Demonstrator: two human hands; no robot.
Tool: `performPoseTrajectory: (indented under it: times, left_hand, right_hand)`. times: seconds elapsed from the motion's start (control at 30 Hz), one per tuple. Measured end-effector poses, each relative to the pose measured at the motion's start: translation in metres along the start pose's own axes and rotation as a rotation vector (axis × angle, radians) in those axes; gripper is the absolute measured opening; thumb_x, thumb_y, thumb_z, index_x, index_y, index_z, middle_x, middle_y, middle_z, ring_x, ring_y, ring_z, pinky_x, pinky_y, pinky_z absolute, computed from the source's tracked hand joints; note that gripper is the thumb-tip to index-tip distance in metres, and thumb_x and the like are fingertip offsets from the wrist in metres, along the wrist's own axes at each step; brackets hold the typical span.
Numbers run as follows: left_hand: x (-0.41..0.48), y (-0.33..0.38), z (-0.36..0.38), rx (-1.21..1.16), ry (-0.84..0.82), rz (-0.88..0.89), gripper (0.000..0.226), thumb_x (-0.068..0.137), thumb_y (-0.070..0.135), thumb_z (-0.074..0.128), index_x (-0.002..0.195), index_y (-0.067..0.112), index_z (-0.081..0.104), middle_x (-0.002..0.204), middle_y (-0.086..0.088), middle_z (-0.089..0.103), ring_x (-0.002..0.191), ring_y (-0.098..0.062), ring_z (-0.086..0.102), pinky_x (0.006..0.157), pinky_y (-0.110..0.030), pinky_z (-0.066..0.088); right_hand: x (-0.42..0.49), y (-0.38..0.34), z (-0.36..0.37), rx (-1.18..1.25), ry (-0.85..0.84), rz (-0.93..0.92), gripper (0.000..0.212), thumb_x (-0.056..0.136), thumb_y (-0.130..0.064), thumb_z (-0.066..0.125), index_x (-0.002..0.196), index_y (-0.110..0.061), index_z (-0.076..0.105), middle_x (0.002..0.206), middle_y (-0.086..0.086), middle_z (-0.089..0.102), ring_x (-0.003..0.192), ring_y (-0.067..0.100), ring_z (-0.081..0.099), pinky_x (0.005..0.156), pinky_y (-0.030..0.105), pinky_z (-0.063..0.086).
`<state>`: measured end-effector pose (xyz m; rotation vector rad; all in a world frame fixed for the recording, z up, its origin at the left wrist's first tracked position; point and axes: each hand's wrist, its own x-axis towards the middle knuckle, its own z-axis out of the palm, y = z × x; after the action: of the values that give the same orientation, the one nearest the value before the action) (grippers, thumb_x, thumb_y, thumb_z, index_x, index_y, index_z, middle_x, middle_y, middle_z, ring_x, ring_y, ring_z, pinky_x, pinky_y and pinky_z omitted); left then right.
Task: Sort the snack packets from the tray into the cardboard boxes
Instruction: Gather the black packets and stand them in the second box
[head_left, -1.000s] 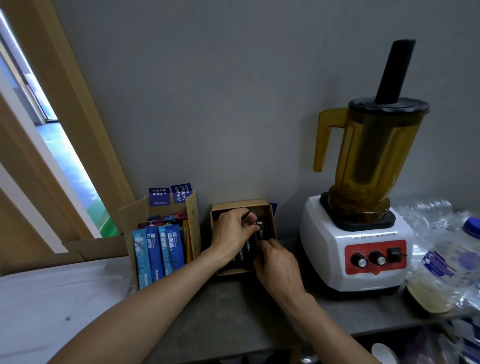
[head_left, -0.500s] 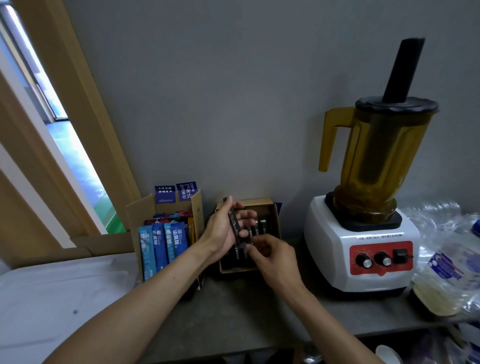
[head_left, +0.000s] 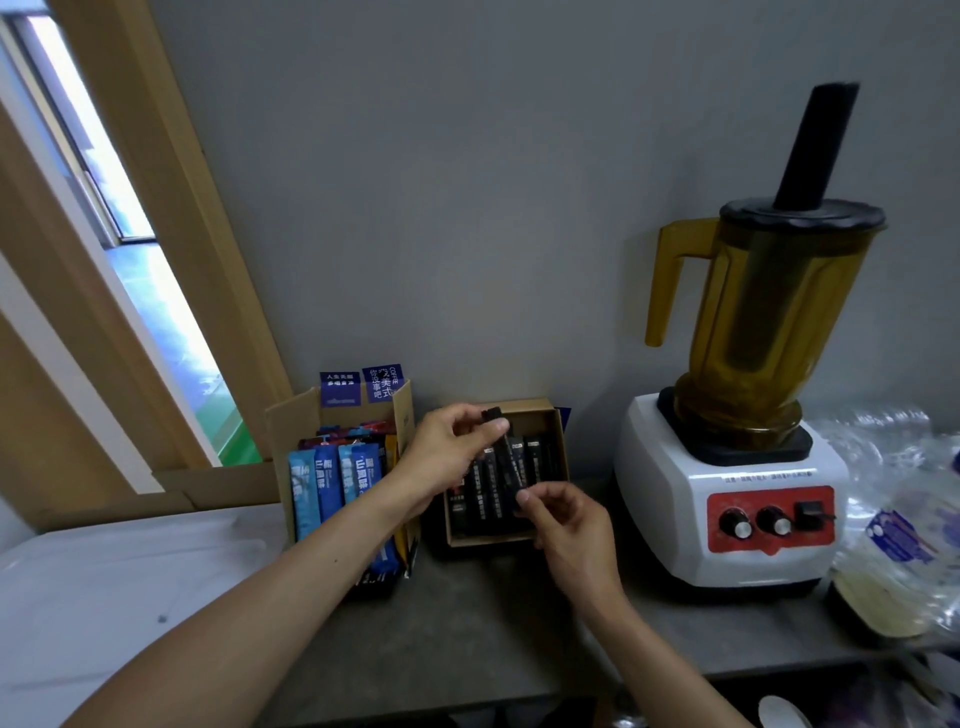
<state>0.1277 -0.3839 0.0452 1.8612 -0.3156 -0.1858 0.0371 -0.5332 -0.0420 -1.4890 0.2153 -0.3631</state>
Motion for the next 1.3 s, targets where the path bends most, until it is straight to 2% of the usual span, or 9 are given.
performPoseTrajectory:
  times: [0.13, 0.27, 0.4, 0.53, 0.77, 1.0, 1.07, 1.2, 1.3]
  left_hand:
    - [0.002, 0.004, 0.003, -0.028, 0.019, 0.002, 0.028, 0.088, 0.037, 0.078, 0.110, 0.020, 0.072, 0.097, -0.004, 0.076, 0.074, -0.007, 0.070, 0.058, -0.019, 0.051]
    - [0.005, 0.001, 0.003, -0.134, -0.003, -0.036, 0.028, 0.097, 0.019, 0.067, 0.125, 0.020, 0.066, 0.110, 0.001, 0.078, 0.098, -0.012, 0.073, 0.068, -0.020, 0.055]
    - [0.002, -0.002, 0.001, -0.111, -0.033, -0.018, 0.025, 0.106, 0.018, 0.053, 0.129, 0.020, 0.063, 0.107, 0.008, 0.079, 0.101, -0.011, 0.073, 0.071, -0.021, 0.051]
    - [0.000, 0.000, 0.001, -0.148, -0.048, -0.011, 0.024, 0.109, 0.018, 0.046, 0.123, 0.017, 0.065, 0.107, 0.004, 0.079, 0.094, -0.010, 0.075, 0.063, -0.017, 0.054]
    - [0.003, -0.002, 0.013, 0.014, 0.075, 0.142, 0.020, 0.107, 0.018, 0.050, 0.116, 0.017, 0.067, 0.099, 0.002, 0.079, 0.088, -0.014, 0.076, 0.074, -0.039, 0.064]
    - [0.006, -0.010, 0.017, 0.140, 0.120, 0.206, 0.021, 0.105, 0.015, 0.055, 0.116, 0.017, 0.072, 0.104, 0.008, 0.077, 0.091, -0.001, 0.069, 0.069, -0.011, 0.052]
    - [0.007, -0.013, 0.017, 0.139, 0.133, 0.194, 0.021, 0.104, 0.014, 0.057, 0.116, 0.018, 0.074, 0.109, 0.009, 0.073, 0.089, -0.003, 0.066, 0.069, -0.012, 0.053]
    - [0.012, -0.022, 0.016, 0.191, 0.160, 0.204, 0.026, 0.099, 0.014, 0.064, 0.124, 0.020, 0.071, 0.115, 0.009, 0.070, 0.104, 0.003, 0.063, 0.092, -0.018, 0.053]
    - [0.011, -0.028, 0.016, 0.246, 0.185, 0.230, 0.025, 0.098, 0.017, 0.066, 0.122, 0.023, 0.069, 0.114, 0.008, 0.064, 0.101, 0.002, 0.061, 0.083, -0.008, 0.048]
  right_hand:
    - [0.001, 0.002, 0.000, -0.097, -0.025, -0.078, 0.006, 0.089, -0.014, 0.079, 0.088, -0.018, 0.075, 0.096, -0.002, 0.080, 0.090, 0.010, 0.077, 0.076, 0.028, 0.062]
    - [0.009, 0.002, 0.000, -0.064, -0.038, -0.030, 0.011, 0.083, -0.006, 0.083, 0.081, -0.013, 0.075, 0.093, 0.002, 0.080, 0.091, 0.016, 0.077, 0.079, 0.032, 0.062]
    - [0.011, -0.001, -0.006, 0.036, -0.029, 0.021, 0.013, 0.083, -0.012, 0.085, 0.090, -0.008, 0.074, 0.089, 0.007, 0.080, 0.085, 0.019, 0.078, 0.070, 0.025, 0.058]
    - [0.009, 0.000, -0.006, 0.066, -0.075, 0.056, 0.024, 0.086, -0.014, 0.081, 0.106, -0.009, 0.068, 0.088, 0.007, 0.081, 0.090, 0.020, 0.078, 0.083, 0.035, 0.060]
    - [0.019, -0.003, -0.002, -0.116, -0.153, 0.017, 0.017, 0.086, -0.016, 0.083, 0.101, -0.013, 0.076, 0.085, 0.001, 0.080, 0.084, 0.012, 0.078, 0.075, 0.021, 0.059]
    - [0.034, -0.005, 0.000, -0.240, -0.135, -0.063, 0.011, 0.086, -0.021, 0.083, 0.094, -0.021, 0.076, 0.083, 0.000, 0.079, 0.078, 0.010, 0.075, 0.069, 0.020, 0.057]
    - [0.038, 0.000, 0.001, -0.314, -0.113, -0.062, 0.010, 0.086, -0.020, 0.083, 0.090, -0.024, 0.075, 0.081, -0.003, 0.078, 0.077, 0.004, 0.074, 0.067, 0.017, 0.056]
    - [0.044, 0.005, 0.006, -0.458, -0.097, -0.071, 0.012, 0.089, -0.023, 0.080, 0.088, -0.033, 0.073, 0.079, -0.011, 0.076, 0.074, -0.003, 0.071, 0.065, 0.014, 0.051]
    - [0.045, 0.009, 0.008, -0.527, -0.102, -0.070, 0.005, 0.090, -0.028, 0.078, 0.091, -0.032, 0.074, 0.076, -0.010, 0.075, 0.071, 0.000, 0.070, 0.065, 0.017, 0.052]
